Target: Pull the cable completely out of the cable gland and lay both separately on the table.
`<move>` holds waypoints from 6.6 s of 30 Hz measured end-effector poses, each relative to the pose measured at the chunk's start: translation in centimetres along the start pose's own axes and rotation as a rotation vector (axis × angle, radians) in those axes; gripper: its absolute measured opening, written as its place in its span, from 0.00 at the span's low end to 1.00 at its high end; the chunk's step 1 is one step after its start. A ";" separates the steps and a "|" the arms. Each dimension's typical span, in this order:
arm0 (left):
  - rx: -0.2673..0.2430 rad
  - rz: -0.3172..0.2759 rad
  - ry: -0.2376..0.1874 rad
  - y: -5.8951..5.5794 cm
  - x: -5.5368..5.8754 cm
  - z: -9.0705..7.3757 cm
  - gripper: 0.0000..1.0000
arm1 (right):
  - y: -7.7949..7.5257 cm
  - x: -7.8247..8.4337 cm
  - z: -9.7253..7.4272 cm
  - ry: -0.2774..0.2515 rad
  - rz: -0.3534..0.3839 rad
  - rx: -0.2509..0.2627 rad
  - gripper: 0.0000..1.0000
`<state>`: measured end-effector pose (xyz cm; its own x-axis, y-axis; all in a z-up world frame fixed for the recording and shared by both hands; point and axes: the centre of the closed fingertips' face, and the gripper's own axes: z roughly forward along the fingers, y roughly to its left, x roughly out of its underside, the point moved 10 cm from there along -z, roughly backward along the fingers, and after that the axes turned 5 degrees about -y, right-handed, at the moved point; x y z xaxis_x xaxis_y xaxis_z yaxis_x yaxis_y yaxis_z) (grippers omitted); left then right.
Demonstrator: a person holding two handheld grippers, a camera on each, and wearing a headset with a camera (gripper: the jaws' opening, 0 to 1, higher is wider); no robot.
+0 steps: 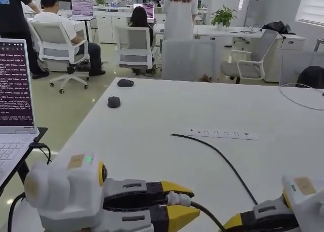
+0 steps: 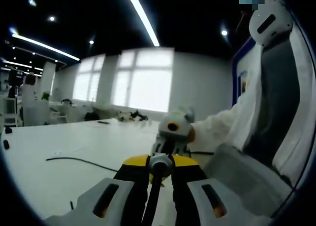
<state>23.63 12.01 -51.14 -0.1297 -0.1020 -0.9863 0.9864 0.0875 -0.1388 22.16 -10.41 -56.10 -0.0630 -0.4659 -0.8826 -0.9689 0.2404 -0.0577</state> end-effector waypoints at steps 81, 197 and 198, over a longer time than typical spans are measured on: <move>-0.046 -0.015 -0.013 0.7 -0.1 -0.4 0.18 | 0.2 0.9 -0.3 -0.079 0.062 0.011 0.02; -0.065 -0.014 -0.024 1.0 -0.4 -0.9 0.17 | 0.4 -4.0 -0.6 -0.120 0.015 0.011 0.08; -0.065 -0.014 -0.023 1.0 -0.4 -0.9 0.17 | 0.4 -4.4 -0.6 -0.133 0.010 0.011 0.09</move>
<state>24.58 13.00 -50.94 -0.1404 -0.1260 -0.9820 0.9759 0.1498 -0.1588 21.86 -8.79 -51.95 -0.0398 -0.3469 -0.9371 -0.9657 0.2541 -0.0530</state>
